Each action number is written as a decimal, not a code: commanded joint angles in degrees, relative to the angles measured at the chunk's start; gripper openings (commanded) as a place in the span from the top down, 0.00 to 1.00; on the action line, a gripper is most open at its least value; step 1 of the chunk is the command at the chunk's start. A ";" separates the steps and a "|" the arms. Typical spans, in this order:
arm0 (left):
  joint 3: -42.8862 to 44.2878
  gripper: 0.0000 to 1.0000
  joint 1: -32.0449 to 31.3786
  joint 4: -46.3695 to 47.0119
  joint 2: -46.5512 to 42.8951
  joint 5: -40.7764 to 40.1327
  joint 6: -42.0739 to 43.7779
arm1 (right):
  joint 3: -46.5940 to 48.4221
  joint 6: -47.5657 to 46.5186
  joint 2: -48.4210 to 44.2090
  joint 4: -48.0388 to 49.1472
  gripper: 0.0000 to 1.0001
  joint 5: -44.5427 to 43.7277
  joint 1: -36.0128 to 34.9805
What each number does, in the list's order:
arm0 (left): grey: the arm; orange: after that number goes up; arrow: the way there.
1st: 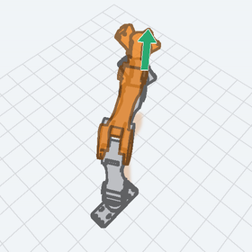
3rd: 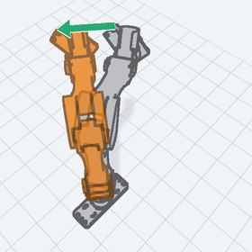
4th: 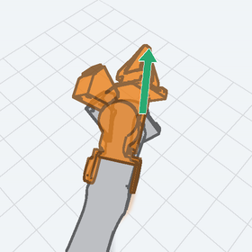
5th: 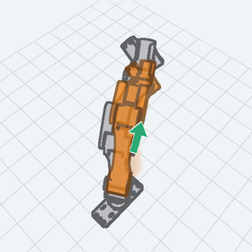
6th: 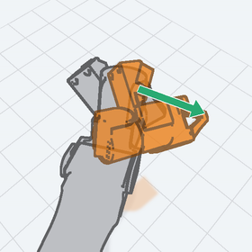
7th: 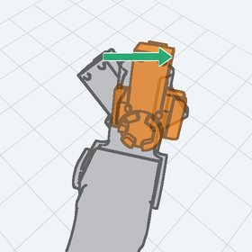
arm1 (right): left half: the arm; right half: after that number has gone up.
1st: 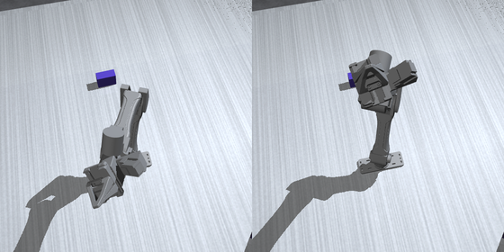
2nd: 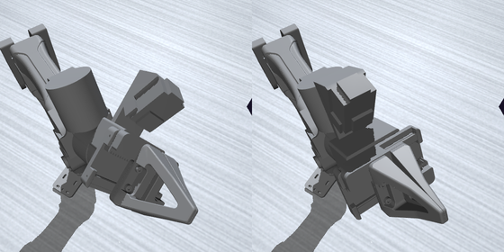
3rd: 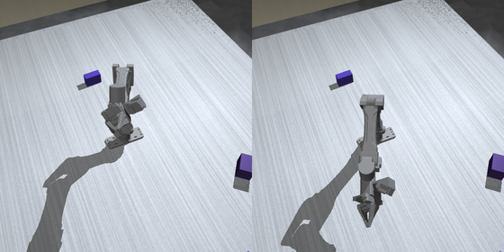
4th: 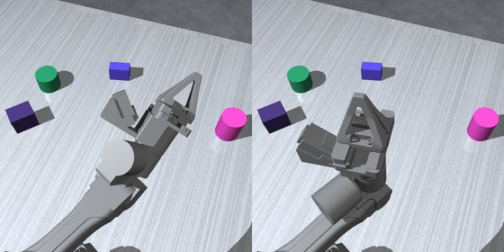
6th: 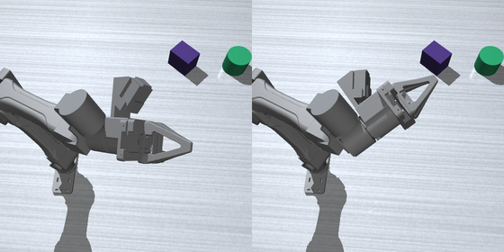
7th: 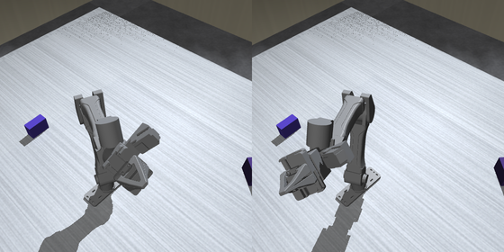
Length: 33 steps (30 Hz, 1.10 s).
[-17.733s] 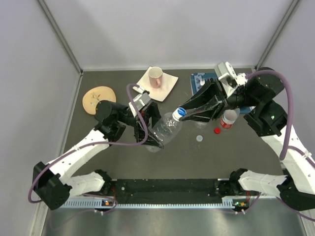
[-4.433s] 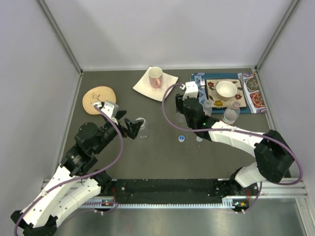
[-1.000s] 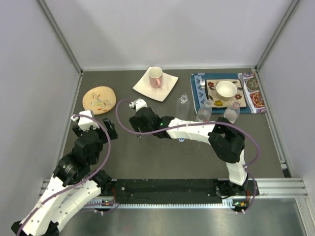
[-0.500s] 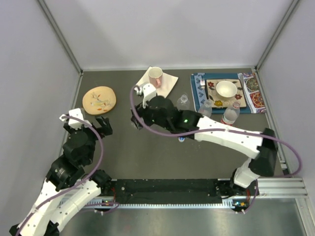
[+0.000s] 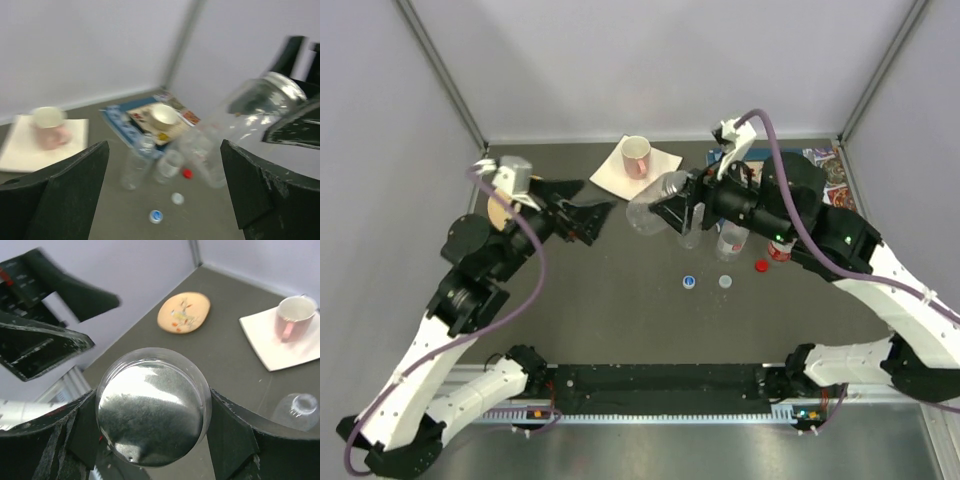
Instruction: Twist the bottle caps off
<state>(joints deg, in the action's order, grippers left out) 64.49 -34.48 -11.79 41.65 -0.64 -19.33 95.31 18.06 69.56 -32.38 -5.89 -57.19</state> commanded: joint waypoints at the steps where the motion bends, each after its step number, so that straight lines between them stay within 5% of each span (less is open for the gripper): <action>1: 0.11 0.01 0.82 16.08 4.92 34.08 -5.88 | -3.01 2.85 -4.69 -2.69 0.95 12.12 1.64; 5: -1.64 0.01 2.04 28.17 8.01 48.95 -12.29 | -3.72 4.08 -8.03 -2.95 0.98 18.97 6.02; 13: -6.13 0.01 5.39 45.45 13.62 61.37 -27.24 | -4.52 5.75 -9.36 -2.43 1.00 32.60 12.10; 33: -6.66 0.01 2.84 35.11 16.27 60.50 -18.65 | -1.35 8.57 -1.53 3.37 1.00 37.62 12.10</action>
<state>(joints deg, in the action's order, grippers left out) 57.82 -30.68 25.15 58.65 59.24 -41.89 90.85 25.82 67.96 -33.85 31.40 -45.56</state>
